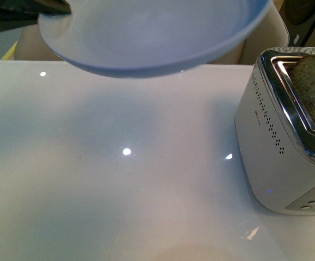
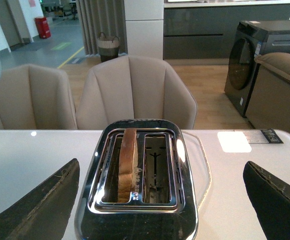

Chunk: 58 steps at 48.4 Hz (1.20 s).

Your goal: Left arm holds plate, right arm toasts bread

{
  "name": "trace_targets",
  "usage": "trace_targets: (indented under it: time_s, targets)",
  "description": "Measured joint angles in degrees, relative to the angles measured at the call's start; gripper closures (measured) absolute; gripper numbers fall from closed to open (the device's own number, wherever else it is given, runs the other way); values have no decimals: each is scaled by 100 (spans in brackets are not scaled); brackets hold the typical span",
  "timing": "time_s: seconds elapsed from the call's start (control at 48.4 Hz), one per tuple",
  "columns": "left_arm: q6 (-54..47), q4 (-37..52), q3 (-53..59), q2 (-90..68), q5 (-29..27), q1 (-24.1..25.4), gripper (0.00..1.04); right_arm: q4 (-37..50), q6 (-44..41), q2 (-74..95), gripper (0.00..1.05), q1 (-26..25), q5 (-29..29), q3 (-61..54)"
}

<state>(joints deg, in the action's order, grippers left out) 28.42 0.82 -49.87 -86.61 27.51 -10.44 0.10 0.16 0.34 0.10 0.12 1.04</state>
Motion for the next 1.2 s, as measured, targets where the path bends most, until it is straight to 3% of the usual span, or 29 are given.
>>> trace_targets:
  time_s: [0.393, 0.6, 0.931, 1.199]
  targets:
    - [-2114, -105, -605, -1637, 210, 2315, 102, 0, 0, 0, 9, 0, 0, 2]
    - [-2717, 273, -588, -2409, 404, 3215, 102, 0, 0, 0, 9, 0, -2, 0]
    - [-3438, 916, -37, -3418, 640, 3936, 102, 0, 0, -2, 9, 0, -2, 2]
    - [-3860, 1145, 22, -3893, 688, 4166, 102, -2, 0, -2, 9, 0, 0, 0]
